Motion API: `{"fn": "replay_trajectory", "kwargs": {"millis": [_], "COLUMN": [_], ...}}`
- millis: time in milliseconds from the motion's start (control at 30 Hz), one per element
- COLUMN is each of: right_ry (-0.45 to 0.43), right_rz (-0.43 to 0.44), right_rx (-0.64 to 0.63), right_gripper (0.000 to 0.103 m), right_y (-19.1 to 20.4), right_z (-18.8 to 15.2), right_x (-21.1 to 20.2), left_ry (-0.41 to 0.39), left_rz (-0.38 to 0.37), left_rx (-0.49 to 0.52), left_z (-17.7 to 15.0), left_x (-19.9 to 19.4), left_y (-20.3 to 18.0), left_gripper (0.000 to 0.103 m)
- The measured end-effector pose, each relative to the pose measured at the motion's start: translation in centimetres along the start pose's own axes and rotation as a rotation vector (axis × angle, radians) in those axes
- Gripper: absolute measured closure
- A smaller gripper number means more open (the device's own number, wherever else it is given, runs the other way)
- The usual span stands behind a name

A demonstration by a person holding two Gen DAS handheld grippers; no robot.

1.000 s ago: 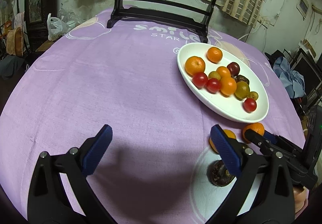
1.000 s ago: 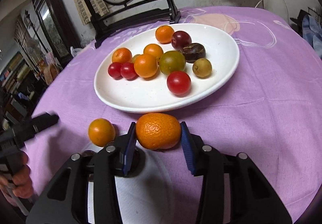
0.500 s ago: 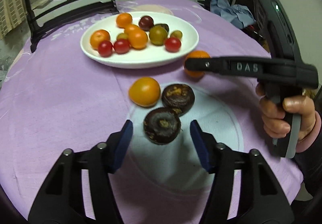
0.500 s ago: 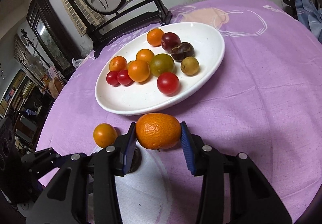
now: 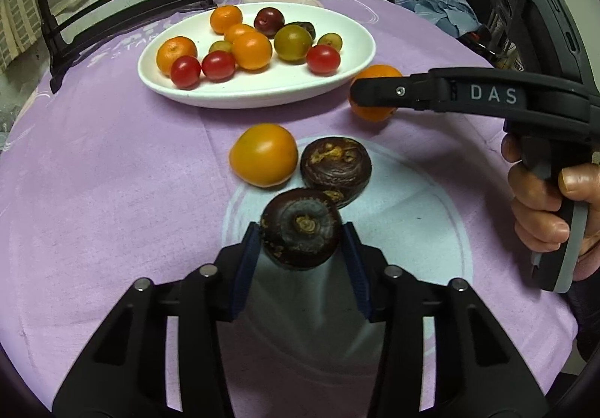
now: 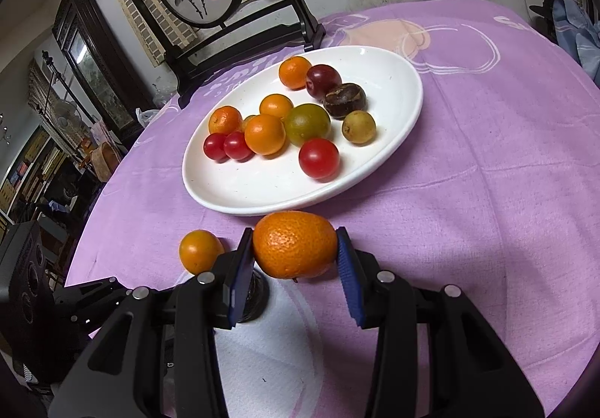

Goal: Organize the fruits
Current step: 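Grasp an orange with the right tool while the left tool grasps a dark brown fruit, then carry the orange and dark brown fruit over the plate and open both tools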

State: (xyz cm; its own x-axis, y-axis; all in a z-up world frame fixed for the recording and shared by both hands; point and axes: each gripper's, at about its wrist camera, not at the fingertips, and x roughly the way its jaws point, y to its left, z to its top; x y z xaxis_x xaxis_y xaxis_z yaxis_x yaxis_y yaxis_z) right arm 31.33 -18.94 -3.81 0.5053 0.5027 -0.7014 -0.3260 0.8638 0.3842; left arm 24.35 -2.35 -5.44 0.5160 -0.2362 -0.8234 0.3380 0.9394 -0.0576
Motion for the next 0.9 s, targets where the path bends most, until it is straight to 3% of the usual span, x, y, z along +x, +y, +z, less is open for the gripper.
{"fn": "replay_trajectory", "kwargs": {"millis": [267, 400, 567, 633, 900], "right_ry": [-0.016, -0.084, -0.206, -0.234, -0.192], "right_rz": [0.017, 0.069, 0.058, 0.015, -0.065], "right_rx": [-0.045, -0.079, -0.037, -0.037, -0.043], "right_gripper": [0.06, 0.06, 0.06, 0.06, 0.06], "right_y": [0.9, 2.1, 2.4, 2.3, 0.4], "right_z": [-0.3, 0.2, 3.4, 4.6, 7.0], "right_x": [-0.9, -2.0, -2.0, -1.0, 3.5], "left_ry": [-0.013, -0.116, -0.256, -0.295, -0.256], "left_rz": [-0.018, -0.055, -0.001, 0.021, 0.107], "left_rx": [-0.007, -0.057, -0.17, -0.237, -0.301], "left_z": [0.1, 0.8, 3.8, 6.2, 10.5], "left_x": [-0.7, -3.3, -5.0, -4.4, 0.5], "left_y": [0.2, 1.0, 2.3, 3.2, 5.9], "left_gripper": [0.058, 0.058, 0.058, 0.058, 0.058]}}
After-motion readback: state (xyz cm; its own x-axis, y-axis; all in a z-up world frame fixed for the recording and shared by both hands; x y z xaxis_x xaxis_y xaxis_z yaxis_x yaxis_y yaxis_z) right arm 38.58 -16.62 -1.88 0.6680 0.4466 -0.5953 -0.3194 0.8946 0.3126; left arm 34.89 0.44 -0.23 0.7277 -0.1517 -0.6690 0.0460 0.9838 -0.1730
